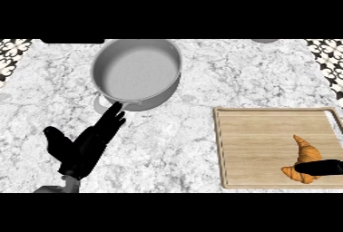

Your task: Pick the croissant from the tray and place it in the pot

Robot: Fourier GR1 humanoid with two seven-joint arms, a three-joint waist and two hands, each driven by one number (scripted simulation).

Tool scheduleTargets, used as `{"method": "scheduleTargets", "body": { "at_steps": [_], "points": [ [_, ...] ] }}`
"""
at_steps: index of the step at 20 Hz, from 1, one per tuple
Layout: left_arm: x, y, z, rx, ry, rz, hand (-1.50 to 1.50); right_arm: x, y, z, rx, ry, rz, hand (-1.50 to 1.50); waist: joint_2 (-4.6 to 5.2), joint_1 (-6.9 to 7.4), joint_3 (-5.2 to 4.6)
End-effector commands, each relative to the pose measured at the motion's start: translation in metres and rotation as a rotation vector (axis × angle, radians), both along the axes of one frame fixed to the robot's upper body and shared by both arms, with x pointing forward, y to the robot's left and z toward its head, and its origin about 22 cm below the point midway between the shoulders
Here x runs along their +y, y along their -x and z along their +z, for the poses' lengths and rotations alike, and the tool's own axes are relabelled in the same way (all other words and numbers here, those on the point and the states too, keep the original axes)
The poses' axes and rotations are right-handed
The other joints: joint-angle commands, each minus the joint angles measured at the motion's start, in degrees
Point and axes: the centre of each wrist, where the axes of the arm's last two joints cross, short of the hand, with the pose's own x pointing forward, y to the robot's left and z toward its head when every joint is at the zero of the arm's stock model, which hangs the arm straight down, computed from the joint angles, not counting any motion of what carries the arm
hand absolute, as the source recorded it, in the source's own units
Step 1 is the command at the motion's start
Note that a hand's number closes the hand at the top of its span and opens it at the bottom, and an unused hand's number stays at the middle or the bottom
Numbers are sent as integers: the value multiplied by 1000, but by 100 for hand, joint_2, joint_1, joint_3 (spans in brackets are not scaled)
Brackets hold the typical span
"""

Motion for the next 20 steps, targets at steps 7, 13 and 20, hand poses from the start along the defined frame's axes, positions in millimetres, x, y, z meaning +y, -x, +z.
{"method": "scheduleTargets", "body": {
  "at_steps": [7, 13, 20],
  "points": [
    [-7, -13, 1, -15, -11, 0, 0, 11, -8, -14, 112, -50, -170, -150, -2, -49, 5],
    [16, 15, -12, 12, 2, 7, 0, 16, -3, -18, 111, -51, -180, -150, -19, -27, -3],
    [5, 5, -2, -16, -2, 3, 0, 20, -10, -49, 136, -58, -182, -150, -4, -18, 6]
  ]
}}
